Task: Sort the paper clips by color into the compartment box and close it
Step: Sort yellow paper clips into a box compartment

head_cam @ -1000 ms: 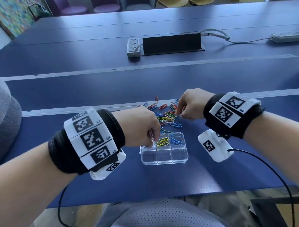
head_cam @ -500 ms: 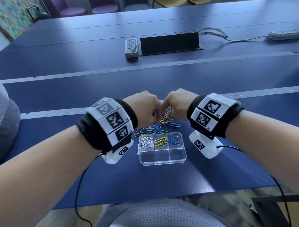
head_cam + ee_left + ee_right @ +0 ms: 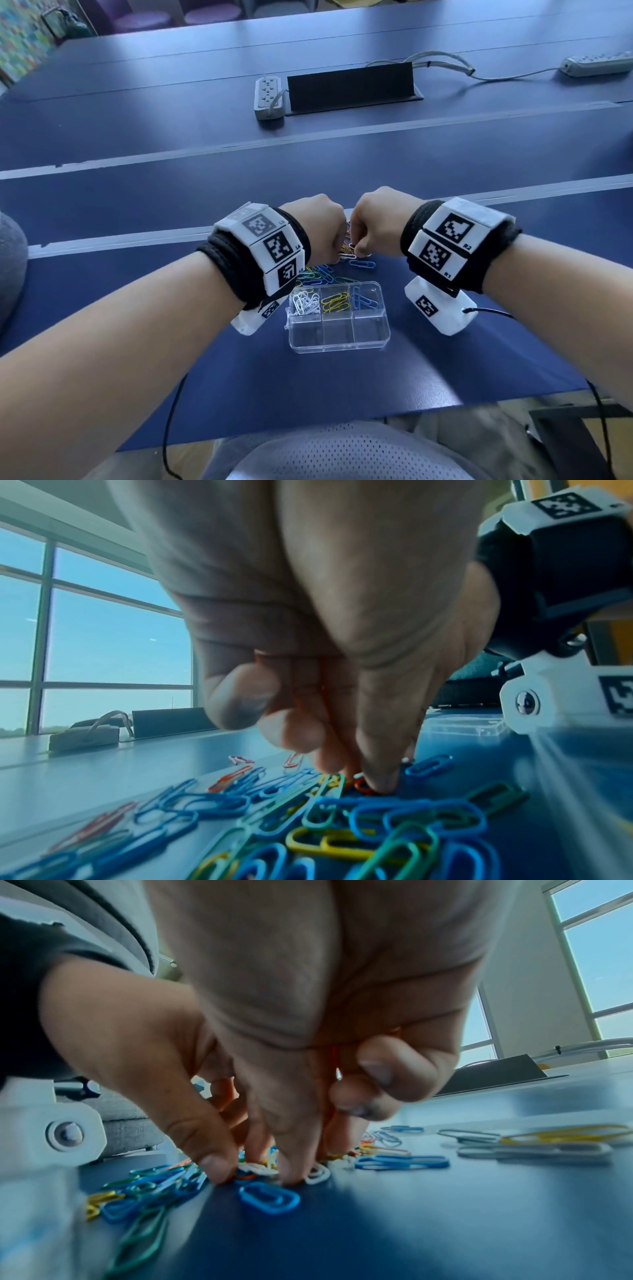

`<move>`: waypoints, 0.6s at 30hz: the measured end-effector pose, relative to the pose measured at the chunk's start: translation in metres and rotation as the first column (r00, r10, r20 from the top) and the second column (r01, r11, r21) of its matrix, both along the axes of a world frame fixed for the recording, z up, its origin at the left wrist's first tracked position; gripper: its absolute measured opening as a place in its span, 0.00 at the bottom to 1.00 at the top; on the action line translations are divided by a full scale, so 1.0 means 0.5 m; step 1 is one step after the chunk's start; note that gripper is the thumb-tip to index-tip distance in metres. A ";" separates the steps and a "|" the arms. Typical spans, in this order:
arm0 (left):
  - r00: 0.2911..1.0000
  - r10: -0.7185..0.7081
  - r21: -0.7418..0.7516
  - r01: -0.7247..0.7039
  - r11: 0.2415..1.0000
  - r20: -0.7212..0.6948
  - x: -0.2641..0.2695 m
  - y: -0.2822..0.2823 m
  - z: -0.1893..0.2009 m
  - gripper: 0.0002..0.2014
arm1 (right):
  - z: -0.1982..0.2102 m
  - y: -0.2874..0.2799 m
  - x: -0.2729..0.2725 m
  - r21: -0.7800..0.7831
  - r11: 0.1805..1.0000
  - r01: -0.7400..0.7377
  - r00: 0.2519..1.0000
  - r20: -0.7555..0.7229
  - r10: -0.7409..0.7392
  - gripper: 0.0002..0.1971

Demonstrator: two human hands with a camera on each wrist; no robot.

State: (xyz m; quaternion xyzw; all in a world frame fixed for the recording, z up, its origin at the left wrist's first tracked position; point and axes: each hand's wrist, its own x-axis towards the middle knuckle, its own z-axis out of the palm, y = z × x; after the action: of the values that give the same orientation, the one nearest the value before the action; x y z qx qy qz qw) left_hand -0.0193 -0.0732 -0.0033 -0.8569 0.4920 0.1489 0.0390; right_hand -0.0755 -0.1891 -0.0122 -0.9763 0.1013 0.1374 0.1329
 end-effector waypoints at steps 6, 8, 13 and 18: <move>0.998 0.004 -0.096 -0.010 0.995 -0.059 0.008 0.008 0.003 0.06 | 0.002 -0.005 -0.010 0.009 1.000 -0.004 1.000 0.024 0.004 0.05; 0.997 0.022 -0.122 -0.031 0.992 -0.076 0.011 0.009 0.004 0.05 | 0.003 -0.007 -0.014 0.006 1.000 -0.017 1.000 0.020 0.017 0.05; 0.989 0.094 -0.156 -0.111 0.982 -0.116 0.014 0.016 0.010 0.08 | 0.000 -0.007 -0.021 -0.031 0.999 -0.034 0.999 0.020 0.035 0.07; 0.961 0.166 -0.190 -0.209 0.959 -0.221 0.017 0.021 0.020 0.07 | 0.016 -0.026 -0.025 0.112 0.993 0.033 0.997 0.060 -0.040 0.04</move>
State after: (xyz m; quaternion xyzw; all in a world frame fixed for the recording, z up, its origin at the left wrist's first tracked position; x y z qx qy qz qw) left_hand -0.0107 -0.0628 0.0069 -0.8794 0.4225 0.1854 -0.1172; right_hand -0.0878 -0.2024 -0.0042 -0.9692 0.1071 0.1101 0.1924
